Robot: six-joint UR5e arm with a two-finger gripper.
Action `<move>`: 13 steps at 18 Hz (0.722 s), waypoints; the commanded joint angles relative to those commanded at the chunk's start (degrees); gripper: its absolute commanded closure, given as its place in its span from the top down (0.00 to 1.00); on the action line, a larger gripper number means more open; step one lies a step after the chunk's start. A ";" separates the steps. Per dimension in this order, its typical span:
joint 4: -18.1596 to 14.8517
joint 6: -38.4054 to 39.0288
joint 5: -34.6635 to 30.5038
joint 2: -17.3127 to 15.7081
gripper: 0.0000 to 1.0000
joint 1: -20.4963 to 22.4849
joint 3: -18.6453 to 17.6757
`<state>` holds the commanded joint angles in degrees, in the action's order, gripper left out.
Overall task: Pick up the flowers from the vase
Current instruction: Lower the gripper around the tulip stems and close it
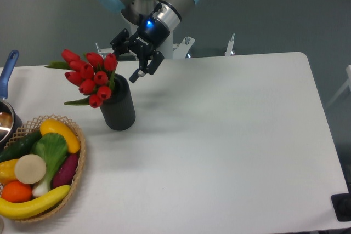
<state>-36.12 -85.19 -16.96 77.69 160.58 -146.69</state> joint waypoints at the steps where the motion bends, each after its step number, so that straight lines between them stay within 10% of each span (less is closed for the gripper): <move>1: 0.00 2.46 0.00 0.09 1.00 -0.26 0.35; 13: 0.09 6.79 -0.18 8.08 1.00 -5.62 6.41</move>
<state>-36.04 -78.40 -17.14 85.77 154.96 -140.28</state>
